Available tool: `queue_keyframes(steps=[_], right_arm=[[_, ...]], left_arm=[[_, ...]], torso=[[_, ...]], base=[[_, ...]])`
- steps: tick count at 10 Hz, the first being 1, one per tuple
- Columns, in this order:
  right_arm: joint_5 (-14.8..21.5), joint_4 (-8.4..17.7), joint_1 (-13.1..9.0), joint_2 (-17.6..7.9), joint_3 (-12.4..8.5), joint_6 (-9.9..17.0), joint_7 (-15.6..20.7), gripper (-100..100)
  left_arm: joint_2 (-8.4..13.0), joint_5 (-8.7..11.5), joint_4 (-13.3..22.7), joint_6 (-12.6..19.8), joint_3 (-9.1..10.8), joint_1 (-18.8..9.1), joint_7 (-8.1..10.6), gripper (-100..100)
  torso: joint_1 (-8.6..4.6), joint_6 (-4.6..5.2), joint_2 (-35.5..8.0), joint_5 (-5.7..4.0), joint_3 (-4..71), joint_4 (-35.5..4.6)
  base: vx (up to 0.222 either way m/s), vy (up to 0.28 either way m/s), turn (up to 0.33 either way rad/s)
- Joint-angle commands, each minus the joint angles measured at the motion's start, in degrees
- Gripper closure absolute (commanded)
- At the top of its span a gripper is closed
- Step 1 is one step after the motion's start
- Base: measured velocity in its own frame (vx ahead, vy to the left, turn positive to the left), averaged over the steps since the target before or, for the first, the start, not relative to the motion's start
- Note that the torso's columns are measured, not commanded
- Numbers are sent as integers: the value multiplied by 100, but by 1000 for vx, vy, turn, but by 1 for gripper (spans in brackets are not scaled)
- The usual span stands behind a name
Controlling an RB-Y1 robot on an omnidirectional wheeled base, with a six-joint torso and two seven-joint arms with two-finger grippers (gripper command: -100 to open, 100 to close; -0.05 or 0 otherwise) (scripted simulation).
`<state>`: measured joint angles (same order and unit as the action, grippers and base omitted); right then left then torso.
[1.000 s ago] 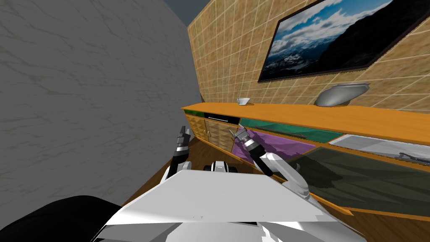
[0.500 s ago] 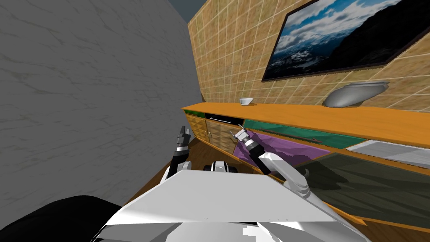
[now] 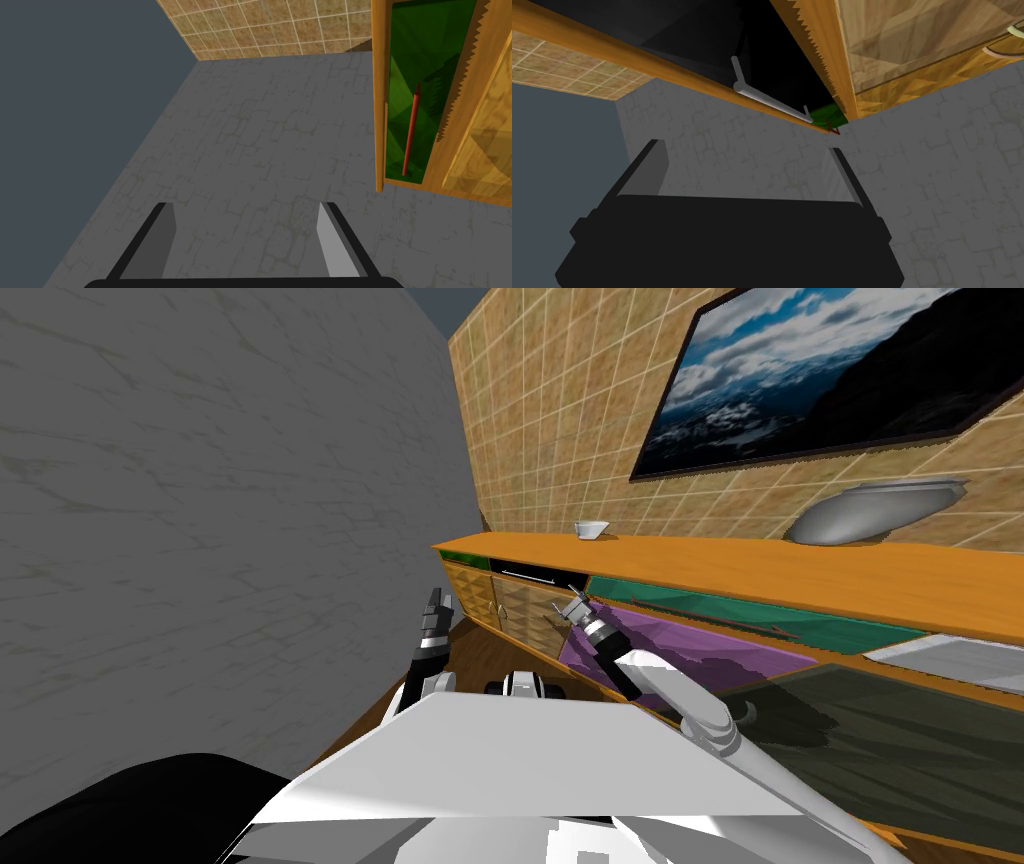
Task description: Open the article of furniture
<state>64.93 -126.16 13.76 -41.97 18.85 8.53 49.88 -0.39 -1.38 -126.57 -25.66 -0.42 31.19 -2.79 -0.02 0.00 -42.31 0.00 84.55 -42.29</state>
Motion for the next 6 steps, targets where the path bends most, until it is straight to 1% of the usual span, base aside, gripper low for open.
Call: queue_keyframes(steps=[1, 4, 6], right_arm=[[348, 101, -48, -147, 82, 166, 262, -100], [864, 222, -156, -486, 238, 495, 676, -100], [1126, 272, -208, -661, 318, 660, 886, -100]], left_arm=[[0, 0, 0, 0, 0, 0, 0, 0], [0, 0, 0, 0, 0, 0, 0, 0], [0, 0, 0, 0, 0, 0, 0, 0]], torso=[[1, 0, 5, 0, 3, 1], [8, 0, 1, 2, 0, 0], [1, 0, 8, 1, 6, 3]], base=[[54, 27, 5], [50, 46, 11], [62, 40, 11]])
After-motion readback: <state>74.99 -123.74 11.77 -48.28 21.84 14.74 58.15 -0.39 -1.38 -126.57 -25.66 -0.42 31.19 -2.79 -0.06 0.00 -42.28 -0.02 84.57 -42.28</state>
